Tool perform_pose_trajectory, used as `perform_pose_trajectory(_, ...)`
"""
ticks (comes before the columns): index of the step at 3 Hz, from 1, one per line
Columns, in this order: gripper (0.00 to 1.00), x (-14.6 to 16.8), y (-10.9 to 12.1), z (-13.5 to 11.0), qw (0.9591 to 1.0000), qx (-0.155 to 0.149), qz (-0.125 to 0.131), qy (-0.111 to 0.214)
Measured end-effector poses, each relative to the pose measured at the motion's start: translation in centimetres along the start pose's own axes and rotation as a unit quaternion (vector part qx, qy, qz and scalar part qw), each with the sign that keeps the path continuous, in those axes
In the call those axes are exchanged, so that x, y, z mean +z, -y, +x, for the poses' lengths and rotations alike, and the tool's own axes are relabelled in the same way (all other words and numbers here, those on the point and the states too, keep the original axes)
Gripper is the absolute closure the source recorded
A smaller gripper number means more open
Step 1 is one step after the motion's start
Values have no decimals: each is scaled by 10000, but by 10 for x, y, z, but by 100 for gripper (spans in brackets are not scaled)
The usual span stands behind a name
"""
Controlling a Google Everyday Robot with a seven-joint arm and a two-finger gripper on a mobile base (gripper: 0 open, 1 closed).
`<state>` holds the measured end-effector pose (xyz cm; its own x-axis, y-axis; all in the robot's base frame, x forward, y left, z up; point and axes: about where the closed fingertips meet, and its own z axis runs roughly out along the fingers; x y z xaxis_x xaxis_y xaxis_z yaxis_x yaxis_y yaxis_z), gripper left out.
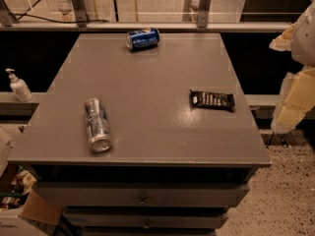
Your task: Place redbull can upright
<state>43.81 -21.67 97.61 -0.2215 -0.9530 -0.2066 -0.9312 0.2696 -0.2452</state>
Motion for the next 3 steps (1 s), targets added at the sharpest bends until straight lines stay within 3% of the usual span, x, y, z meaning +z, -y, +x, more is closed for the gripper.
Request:
perform_pose_trajectory(2,0,-2,2,-5,9999,-110,51,79)
perform_pose_trajectory(3,0,-3,4,-26,9978,-585,125,268)
